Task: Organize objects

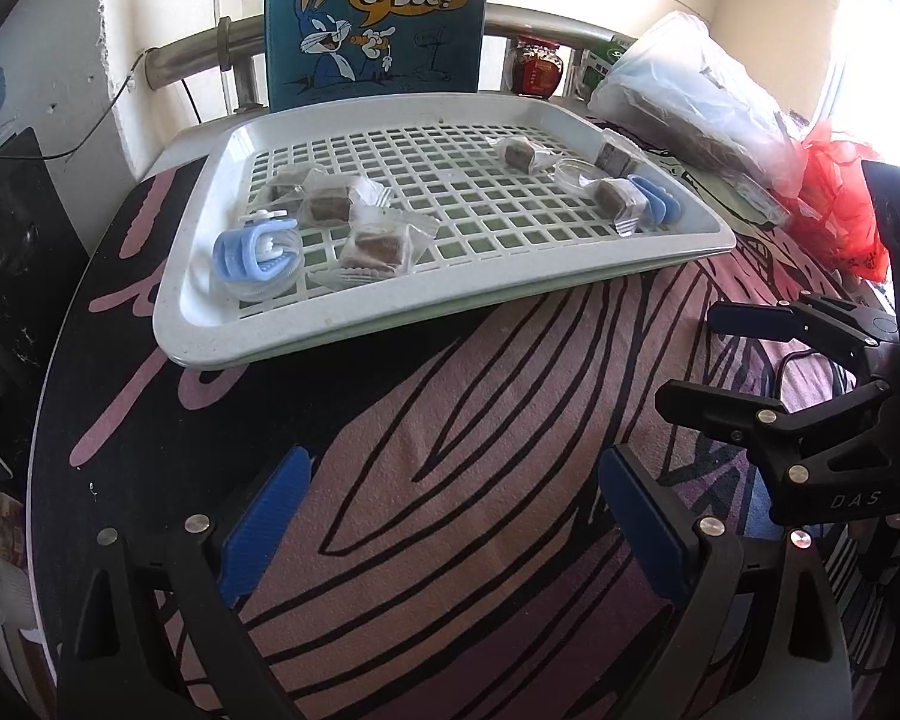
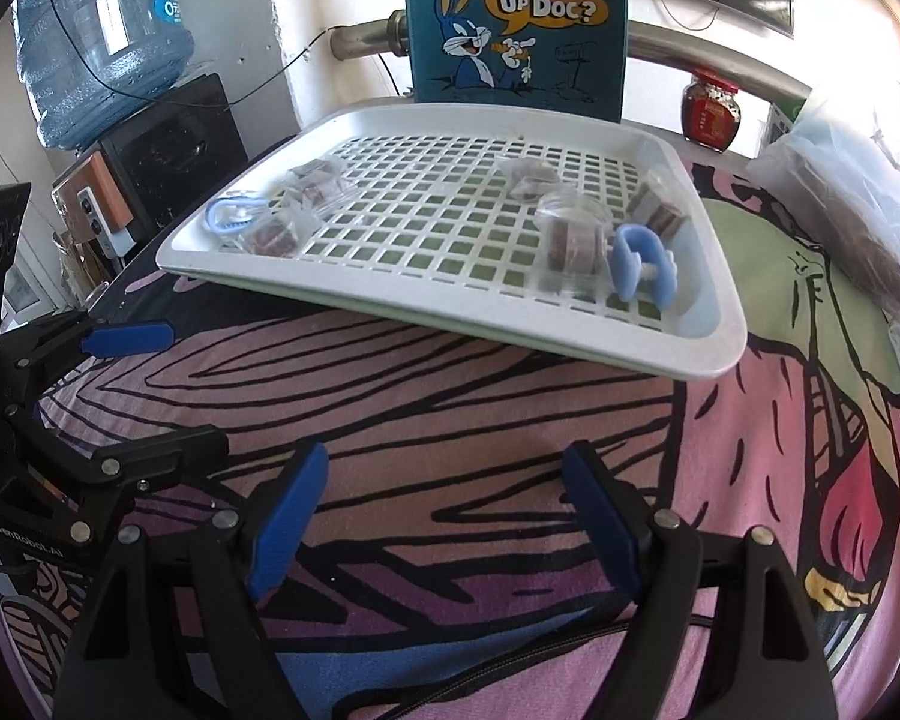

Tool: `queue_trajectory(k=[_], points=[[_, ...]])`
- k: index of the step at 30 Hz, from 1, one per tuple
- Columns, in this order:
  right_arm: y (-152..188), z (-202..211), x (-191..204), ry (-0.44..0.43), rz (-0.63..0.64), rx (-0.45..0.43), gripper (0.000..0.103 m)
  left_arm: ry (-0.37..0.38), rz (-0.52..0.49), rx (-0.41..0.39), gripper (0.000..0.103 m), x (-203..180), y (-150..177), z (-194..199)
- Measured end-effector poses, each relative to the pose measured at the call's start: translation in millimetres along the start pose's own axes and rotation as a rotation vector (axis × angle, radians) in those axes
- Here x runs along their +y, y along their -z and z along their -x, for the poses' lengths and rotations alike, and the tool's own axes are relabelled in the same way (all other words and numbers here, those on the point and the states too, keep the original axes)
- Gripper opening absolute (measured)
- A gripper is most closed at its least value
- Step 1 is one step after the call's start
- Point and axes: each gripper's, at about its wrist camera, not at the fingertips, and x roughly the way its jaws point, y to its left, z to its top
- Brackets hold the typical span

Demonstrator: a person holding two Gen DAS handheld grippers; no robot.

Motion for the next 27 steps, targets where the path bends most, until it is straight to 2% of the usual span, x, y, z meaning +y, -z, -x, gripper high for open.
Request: queue_trajectory(k=[5, 14, 27], points=[[-1.2, -2.0, 4.1, 0.020, 0.020, 0.011, 0.083, -0.048, 0.004, 0.008, 0.097, 0.7, -0.1, -1.3], [-1.3, -4.3, 7.8, 0.033, 0.045, 0.024, 0.088, -0.092, -0.013, 0.028, 0.100, -1.8, -0.4, -4.9], [-0.8, -5.4, 6.4, 0.036, 0.034, 0.028, 0.092, -0.098, -0.007, 0.032, 0.103, -0.1, -0.3, -6.2]])
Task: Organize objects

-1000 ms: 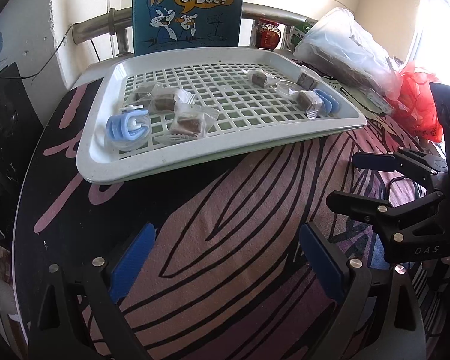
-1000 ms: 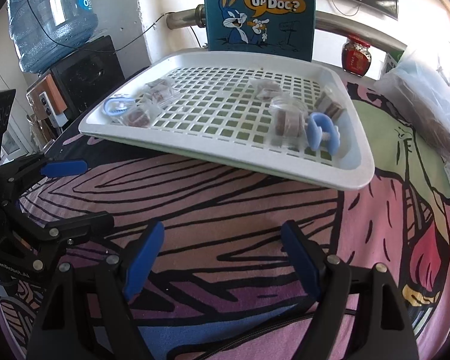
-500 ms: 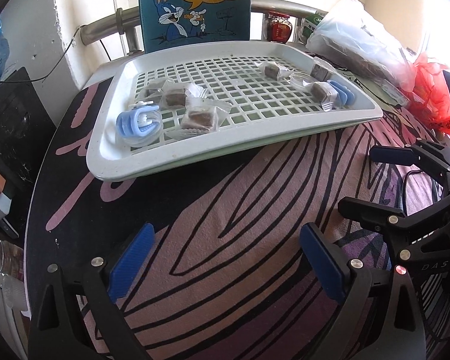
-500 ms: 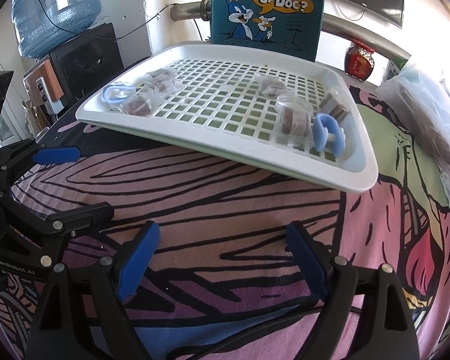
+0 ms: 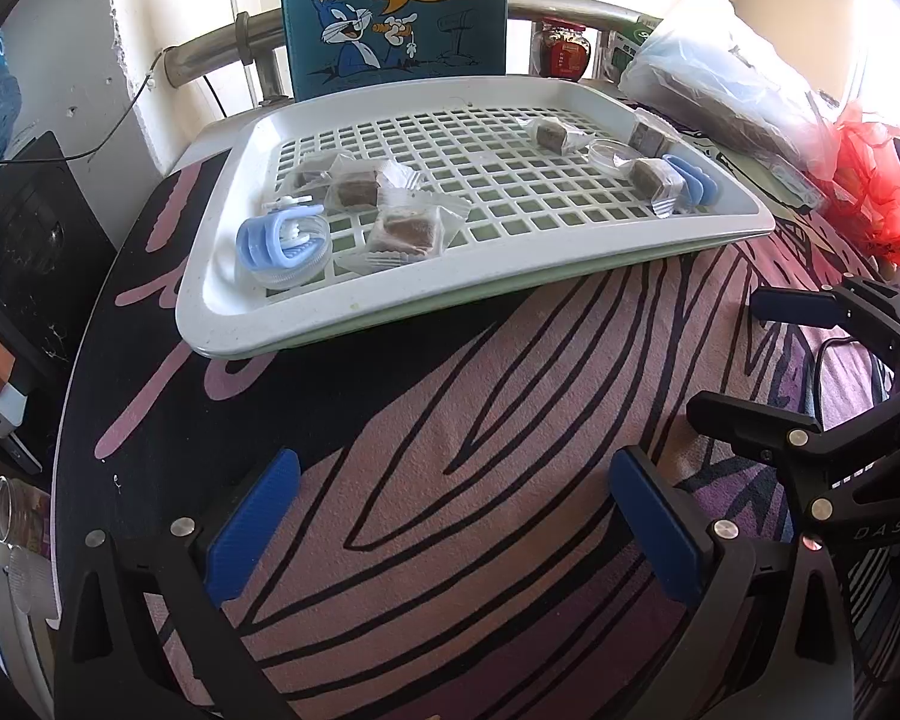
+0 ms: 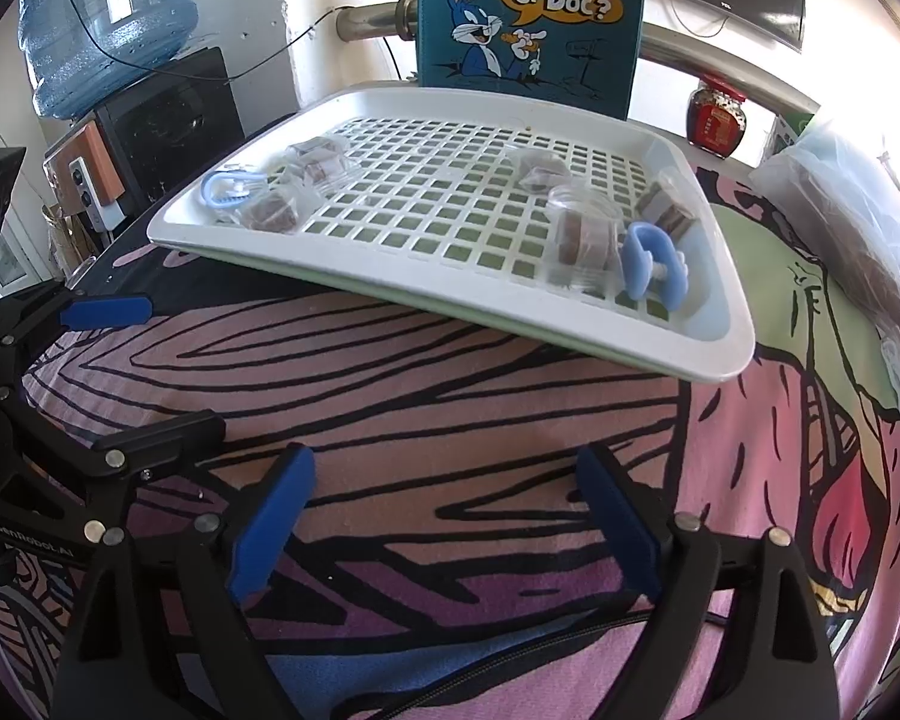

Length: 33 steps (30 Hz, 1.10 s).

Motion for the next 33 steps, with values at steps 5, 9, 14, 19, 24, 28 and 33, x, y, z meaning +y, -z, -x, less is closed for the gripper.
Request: queue_trajectory(k=[5, 9, 14, 19, 24, 28, 33], points=[[-0.3, -0.2, -1.5, 0.003, -0.004, 0.002, 0.093, 0.000, 0.000, 0.000, 0.103, -0.2, 0.0, -0.6], [-0.4, -0.3, -1.8, 0.003, -0.004, 0.002, 0.094, 0.000, -0.001, 0.000, 0.103, 0.0, -0.3, -1.1], [-0.3, -0.3, -1.8, 0.003, -0.004, 0.002, 0.094, 0.000, 0.000, 0.000, 0.103, 0.1, -0.2, -0.7], [-0.3, -0.4, -1.7, 0.002, -0.003, 0.002, 0.094, 0.000, 0.000, 0.000, 0.103, 0.2, 0.0, -0.3], [-0.4, -0.5, -1.3, 0.002, -0.003, 0.002, 0.094, -0.004, 0.001, 0.000, 0.103, -0.2, 0.3, -1.1], [0.4, 0.7, -2.1, 0.002, -0.008, 0.003, 0.094, -0.012, 0.009, 0.001, 0.103, -0.4, 1.4, -0.3], [1.7, 1.3, -3.0, 0.004, -0.010, 0.004, 0.095, -0.014, 0.011, 0.000, 0.103, 0.2, 3.1, 0.7]])
